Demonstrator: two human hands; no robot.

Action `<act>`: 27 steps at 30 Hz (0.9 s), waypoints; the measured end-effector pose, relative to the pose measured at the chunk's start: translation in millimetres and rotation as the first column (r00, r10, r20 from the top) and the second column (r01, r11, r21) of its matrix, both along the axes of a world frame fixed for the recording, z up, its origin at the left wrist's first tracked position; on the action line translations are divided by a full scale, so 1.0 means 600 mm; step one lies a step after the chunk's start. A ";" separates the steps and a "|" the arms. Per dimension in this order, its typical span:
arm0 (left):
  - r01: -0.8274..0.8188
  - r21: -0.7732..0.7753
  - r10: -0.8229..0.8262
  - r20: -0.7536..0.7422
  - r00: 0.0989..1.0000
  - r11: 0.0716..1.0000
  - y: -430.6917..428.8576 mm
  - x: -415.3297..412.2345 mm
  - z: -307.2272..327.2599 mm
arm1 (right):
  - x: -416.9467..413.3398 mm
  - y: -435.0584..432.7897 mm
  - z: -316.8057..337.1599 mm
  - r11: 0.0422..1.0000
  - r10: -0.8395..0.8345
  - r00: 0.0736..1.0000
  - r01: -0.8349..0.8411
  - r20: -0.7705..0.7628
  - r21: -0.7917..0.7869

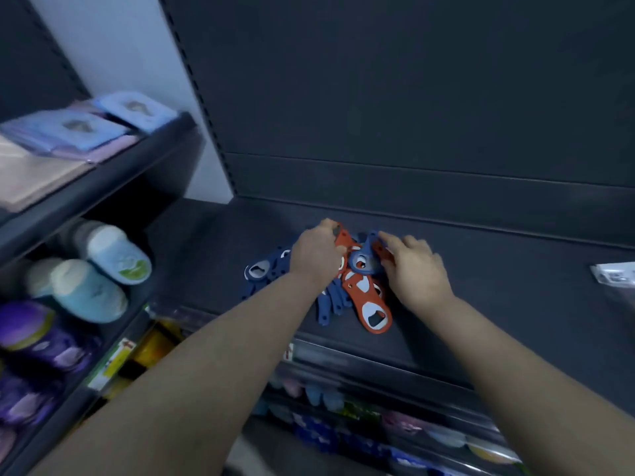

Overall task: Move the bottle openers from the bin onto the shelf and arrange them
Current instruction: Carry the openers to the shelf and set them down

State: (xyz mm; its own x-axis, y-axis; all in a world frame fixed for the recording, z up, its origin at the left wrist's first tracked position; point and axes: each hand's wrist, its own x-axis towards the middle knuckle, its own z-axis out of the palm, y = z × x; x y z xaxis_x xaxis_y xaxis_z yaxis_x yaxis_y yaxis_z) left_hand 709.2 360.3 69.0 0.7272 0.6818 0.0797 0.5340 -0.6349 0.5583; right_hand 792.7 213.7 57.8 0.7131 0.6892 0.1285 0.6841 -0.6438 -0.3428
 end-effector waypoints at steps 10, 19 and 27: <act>-0.088 0.144 0.073 0.107 0.992 0.986 -0.011 -0.051 0.002 | -0.027 -0.010 0.016 0.993 0.104 0.972 -0.090 0.209 -0.079; -0.389 0.261 0.394 0.032 0.918 0.884 -0.160 -0.304 -0.013 | -0.198 -0.055 -0.004 0.811 0.571 0.771 -0.583 0.283 -0.049; -0.775 0.042 0.724 -0.390 0.569 0.631 -0.348 -0.653 -0.075 | -0.447 -0.107 -0.050 0.445 0.895 0.438 -0.874 0.082 -0.195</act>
State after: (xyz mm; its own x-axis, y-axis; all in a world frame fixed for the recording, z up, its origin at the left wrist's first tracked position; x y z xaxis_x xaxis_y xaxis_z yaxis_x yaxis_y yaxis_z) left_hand 317.1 151.5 24.1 -0.0925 0.9789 -0.1820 0.9500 0.1415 0.2784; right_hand 524.3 149.7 27.8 -0.3172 0.9470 0.0503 0.9345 0.3212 -0.1535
